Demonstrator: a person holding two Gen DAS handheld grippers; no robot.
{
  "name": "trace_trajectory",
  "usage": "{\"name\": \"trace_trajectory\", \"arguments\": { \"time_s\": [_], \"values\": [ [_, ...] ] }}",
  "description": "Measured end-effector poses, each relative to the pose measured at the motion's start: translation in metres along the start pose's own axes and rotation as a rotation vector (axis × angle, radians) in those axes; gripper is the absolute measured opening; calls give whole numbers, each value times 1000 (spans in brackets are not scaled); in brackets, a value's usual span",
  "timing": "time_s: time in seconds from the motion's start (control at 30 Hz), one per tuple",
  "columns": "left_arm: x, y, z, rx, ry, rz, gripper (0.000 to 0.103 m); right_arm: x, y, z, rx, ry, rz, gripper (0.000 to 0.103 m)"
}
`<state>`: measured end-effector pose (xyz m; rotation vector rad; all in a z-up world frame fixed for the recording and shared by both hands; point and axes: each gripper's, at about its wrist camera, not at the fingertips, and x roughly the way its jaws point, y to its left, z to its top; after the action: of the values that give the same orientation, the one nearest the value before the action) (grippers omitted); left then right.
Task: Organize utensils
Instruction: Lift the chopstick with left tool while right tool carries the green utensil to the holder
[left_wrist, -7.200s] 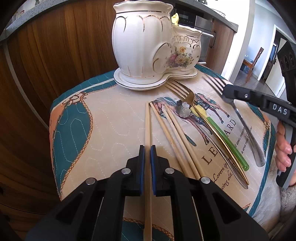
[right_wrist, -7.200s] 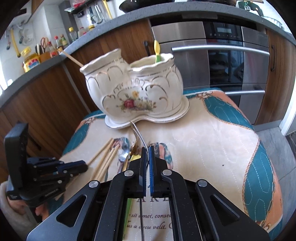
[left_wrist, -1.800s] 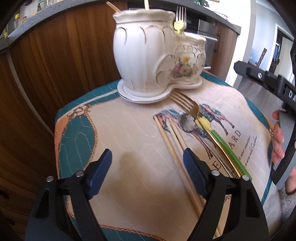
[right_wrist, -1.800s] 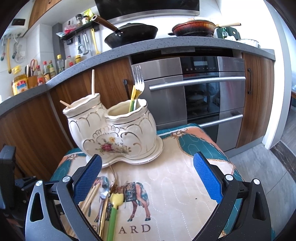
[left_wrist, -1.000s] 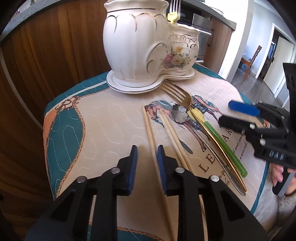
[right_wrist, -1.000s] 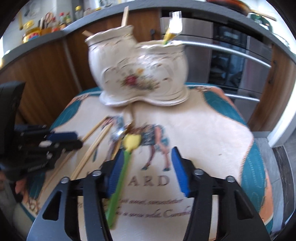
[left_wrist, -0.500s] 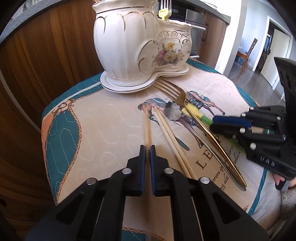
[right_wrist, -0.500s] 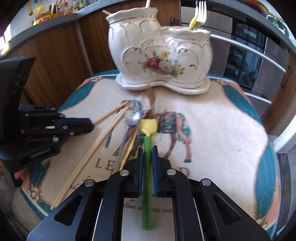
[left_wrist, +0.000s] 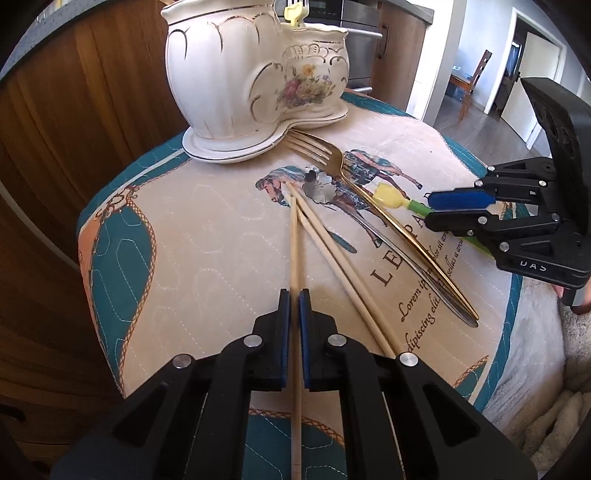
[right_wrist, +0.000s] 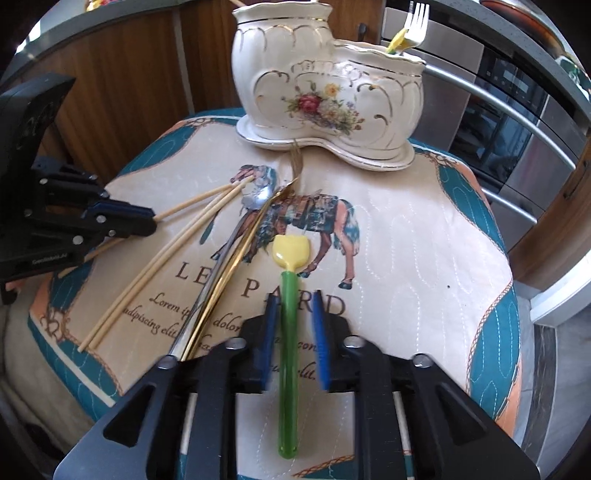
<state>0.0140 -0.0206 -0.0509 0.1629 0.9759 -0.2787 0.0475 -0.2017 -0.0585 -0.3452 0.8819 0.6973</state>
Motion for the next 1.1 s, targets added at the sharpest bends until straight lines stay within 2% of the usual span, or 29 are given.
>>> {"name": "trace_trajectory", "arguments": {
  "time_s": [0.13, 0.23, 0.27, 0.4, 0.5, 0.67, 0.8, 0.93, 1.1],
  "values": [
    [-4, 2, -5, -4, 1, -3, 6, 1, 1, -1, -14, -8, 8, 29],
    [-5, 3, -5, -11, -5, -8, 5, 2, 1, -1, -8, -20, 50, 13],
    [-4, 3, -4, -14, -8, -9, 5, 2, 1, -1, -8, -25, 49, 10],
    [-6, 8, -4, -34, -23, -11, 5, -2, 2, -1, 2, -64, 18, 10],
    [-20, 13, -2, -51, -75, -18, 5, -17, -7, 3, 48, -143, 12, 10],
    [-58, 13, 11, -55, -279, -32, 5, -58, -22, 16, 143, -370, 31, 10],
    [-81, 15, 30, -74, -425, -36, 5, -86, -32, 39, 191, -556, 26, 10],
    [-98, 20, 56, -96, -532, -26, 5, -102, -39, 63, 221, -675, 36, 10],
    [-121, 29, 83, -141, -700, -47, 5, -98, -53, 97, 253, -743, 62, 10]
  ]
}}
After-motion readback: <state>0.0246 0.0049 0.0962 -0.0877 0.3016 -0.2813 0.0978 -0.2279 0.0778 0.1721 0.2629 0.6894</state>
